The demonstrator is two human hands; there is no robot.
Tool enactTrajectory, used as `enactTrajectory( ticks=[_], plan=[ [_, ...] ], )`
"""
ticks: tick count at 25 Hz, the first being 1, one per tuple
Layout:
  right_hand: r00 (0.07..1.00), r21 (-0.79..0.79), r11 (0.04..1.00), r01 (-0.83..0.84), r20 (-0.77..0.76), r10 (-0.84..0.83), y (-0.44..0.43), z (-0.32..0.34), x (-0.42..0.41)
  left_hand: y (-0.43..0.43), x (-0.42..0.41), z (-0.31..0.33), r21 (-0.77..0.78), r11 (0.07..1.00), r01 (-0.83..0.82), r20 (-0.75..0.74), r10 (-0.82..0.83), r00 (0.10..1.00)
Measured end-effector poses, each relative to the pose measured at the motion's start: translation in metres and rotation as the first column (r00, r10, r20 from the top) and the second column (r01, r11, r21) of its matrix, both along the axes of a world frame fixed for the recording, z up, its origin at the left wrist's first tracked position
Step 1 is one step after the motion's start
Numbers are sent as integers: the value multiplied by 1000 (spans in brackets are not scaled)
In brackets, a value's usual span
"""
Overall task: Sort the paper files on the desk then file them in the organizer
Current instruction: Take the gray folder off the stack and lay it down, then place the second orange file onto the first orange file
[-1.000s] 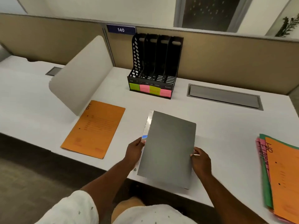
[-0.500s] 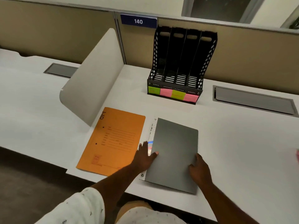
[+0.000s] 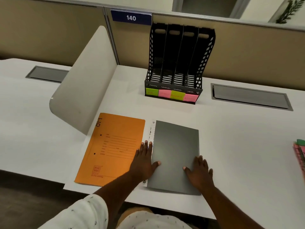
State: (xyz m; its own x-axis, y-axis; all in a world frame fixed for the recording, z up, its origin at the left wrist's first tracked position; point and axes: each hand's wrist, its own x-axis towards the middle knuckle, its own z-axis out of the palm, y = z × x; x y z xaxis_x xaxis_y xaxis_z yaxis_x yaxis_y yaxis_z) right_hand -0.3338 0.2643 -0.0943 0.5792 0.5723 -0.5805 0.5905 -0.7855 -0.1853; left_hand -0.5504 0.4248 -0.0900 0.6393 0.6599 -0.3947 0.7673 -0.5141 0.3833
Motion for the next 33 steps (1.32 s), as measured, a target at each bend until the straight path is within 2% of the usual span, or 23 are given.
enactTrajectory(
  ticks=[5, 16, 22, 25, 33],
  plan=[
    [997, 181, 983, 27, 63, -39, -12, 10, -3, -7, 7, 16, 114, 991, 71, 87, -82, 993],
    [987, 292, 954, -60, 158, 14, -71, 20, 39, -48, 62, 21, 169, 978, 124, 121, -146, 982],
    [973, 328, 928, -176, 200, 114, -116, 13, 102, -121, 137, 18, 219, 960, 174, 78, -195, 978],
    [954, 345, 900, -265, 228, 194, -150, 17, 150, -169, 185, 23, 206, 971, 125, 77, -144, 987],
    [951, 348, 895, -280, 224, 211, -261, 37, 283, -294, 309, 54, 255, 961, 109, 121, -144, 982]
  ],
)
